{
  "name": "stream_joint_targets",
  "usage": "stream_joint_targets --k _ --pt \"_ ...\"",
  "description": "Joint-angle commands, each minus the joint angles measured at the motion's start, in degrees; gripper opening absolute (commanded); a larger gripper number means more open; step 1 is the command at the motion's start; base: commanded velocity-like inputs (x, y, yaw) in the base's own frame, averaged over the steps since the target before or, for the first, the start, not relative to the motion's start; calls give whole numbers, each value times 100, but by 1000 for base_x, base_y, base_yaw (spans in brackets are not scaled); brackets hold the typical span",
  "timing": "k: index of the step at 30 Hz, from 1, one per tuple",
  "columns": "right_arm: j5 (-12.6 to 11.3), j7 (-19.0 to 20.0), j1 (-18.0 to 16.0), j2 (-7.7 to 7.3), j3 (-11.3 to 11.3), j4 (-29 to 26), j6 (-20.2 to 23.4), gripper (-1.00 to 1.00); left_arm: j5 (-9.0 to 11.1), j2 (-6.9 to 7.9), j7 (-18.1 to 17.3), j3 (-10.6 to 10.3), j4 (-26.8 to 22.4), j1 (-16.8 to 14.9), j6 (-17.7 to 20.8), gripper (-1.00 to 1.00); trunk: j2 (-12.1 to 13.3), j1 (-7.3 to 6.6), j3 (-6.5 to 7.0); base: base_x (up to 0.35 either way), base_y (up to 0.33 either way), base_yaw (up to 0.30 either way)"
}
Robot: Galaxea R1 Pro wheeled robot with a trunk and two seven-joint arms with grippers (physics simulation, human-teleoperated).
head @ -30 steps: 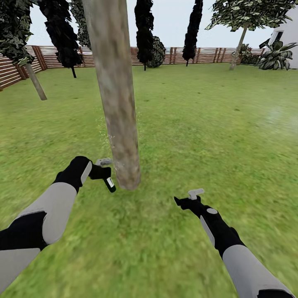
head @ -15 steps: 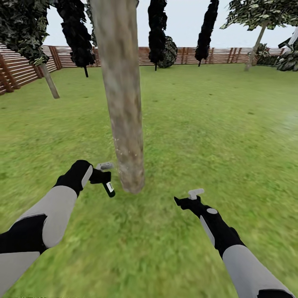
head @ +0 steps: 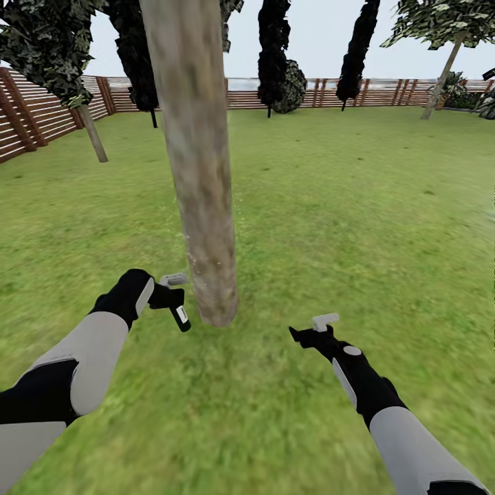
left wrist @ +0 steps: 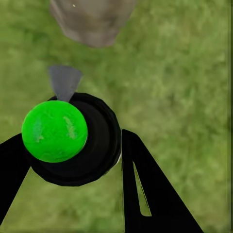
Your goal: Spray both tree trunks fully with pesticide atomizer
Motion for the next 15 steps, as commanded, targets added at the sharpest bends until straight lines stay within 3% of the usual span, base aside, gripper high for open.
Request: stream_joint_targets --k 1,12,15 --pt "23 10 -1 -4 10 -10 28 100 -56 -6 -42 45 -8 -2 28 -100 -2 -1 -5 0 -268 0" --pt "23 10 -1 -4 10 -10 28 100 -56 -6 -41 37 -9 -7 35 -100 -2 -1 -5 0 -273 3" --pt "23 10 -1 -4 10 -10 28 100 -56 -6 -41 37 -9 -5 35 -100 -2 -1 -5 0 -272 206"
